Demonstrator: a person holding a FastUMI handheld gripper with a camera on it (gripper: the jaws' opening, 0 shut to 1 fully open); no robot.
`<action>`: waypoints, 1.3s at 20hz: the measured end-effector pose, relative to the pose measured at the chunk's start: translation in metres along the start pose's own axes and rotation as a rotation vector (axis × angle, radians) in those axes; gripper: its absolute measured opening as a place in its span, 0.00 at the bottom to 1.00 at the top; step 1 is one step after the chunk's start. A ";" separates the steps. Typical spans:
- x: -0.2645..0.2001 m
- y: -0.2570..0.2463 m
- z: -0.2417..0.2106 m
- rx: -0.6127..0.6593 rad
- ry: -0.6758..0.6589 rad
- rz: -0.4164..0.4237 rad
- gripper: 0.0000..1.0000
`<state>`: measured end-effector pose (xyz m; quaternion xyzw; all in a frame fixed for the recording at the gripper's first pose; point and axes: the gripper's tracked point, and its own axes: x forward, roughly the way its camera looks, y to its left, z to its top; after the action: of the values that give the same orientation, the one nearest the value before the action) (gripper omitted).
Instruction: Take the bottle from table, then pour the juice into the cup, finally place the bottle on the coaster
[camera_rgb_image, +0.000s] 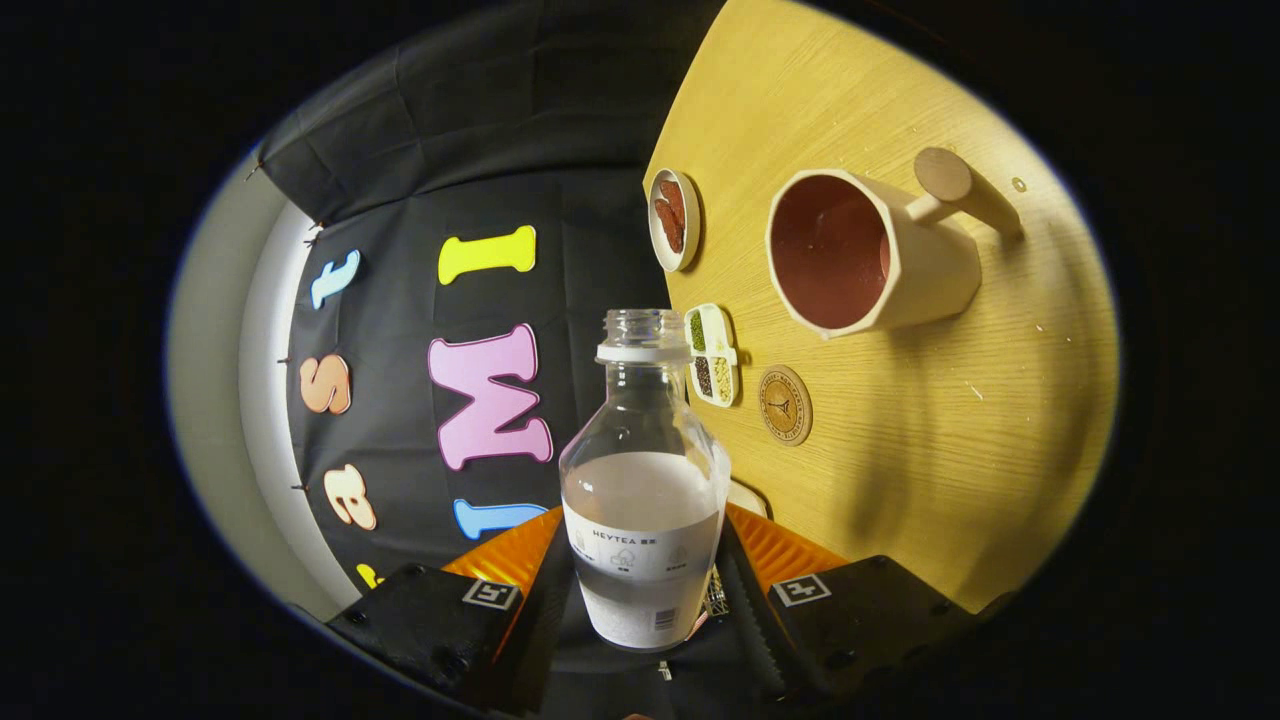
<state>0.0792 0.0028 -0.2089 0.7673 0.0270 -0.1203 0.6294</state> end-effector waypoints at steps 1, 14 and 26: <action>0.000 0.001 0.001 0.013 -0.005 0.002 0.77; 0.007 -0.011 0.017 0.173 -0.034 -0.039 0.76; 0.009 -0.023 0.026 0.291 -0.029 -0.080 0.77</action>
<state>0.0795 -0.0189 -0.2375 0.8470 0.0308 -0.1589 0.5064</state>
